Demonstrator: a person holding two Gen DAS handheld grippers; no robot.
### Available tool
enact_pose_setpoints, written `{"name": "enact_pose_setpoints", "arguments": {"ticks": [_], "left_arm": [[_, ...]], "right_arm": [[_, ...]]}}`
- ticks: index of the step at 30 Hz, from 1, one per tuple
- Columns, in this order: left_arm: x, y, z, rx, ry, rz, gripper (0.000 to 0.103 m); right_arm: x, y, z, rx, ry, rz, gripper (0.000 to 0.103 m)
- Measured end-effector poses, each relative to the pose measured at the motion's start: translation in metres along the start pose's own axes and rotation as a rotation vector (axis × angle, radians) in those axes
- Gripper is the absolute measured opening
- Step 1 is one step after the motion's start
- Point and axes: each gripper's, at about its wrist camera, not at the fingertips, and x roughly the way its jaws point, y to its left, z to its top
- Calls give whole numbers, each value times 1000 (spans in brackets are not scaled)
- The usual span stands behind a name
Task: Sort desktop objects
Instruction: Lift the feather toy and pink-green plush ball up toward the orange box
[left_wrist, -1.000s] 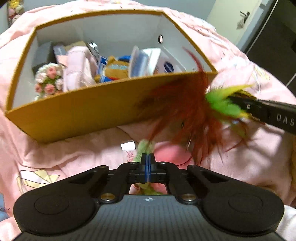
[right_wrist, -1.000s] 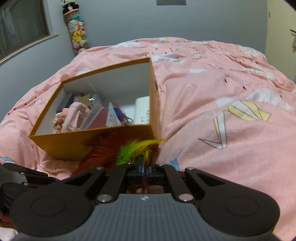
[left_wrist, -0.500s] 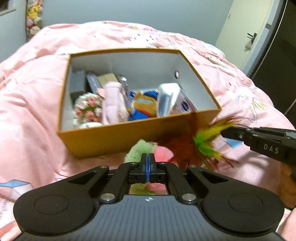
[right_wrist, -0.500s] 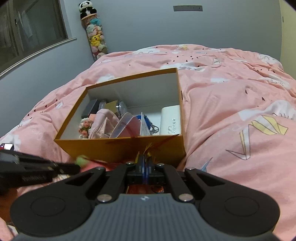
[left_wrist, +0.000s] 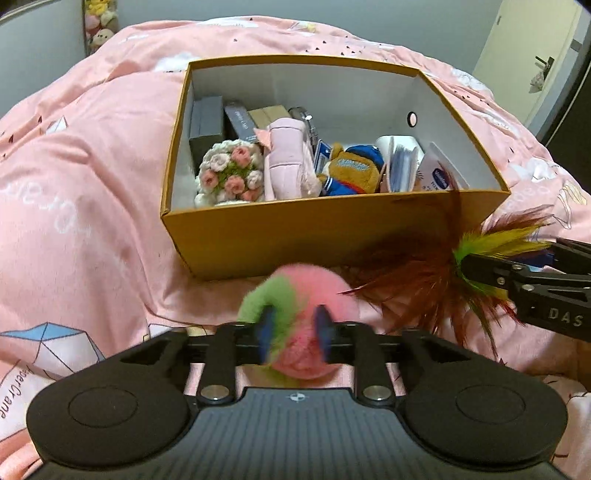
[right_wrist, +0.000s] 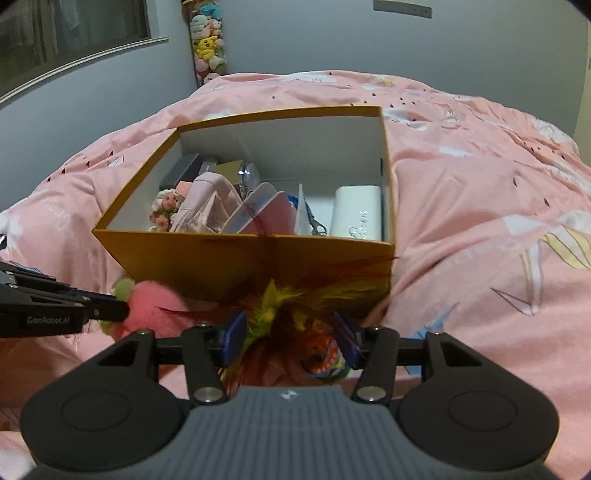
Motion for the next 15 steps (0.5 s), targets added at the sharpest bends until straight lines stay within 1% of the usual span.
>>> {"name": "enact_pose_setpoints", "arguments": {"ticks": [1,2,5,8,9,12,15], "left_arm": [[0,1,0,-4,-3,-5,57],[0,1,-1,-6,-8,-13,67],[6,-2,-2,12,-3,-39,70],[20,-3,-4,20,19,13,71],[25,-2,-5,18,32,20,71],[36,1,-6,-4,56,-8,71],[45,5,-7,-25,68,-20,71]], "right_arm": [[3,3,0,-12,-3,-2,55],[6,4,0,-21,-3,-5,55],[15,6,0,-27,11,-1,55],[24,4,-2,-11,29,-8,55],[27,2,-3,-2,34,-11,54],[33,-4,-6,27,47,-12,54],[41,-7,-10,47,54,-9,54]]}}
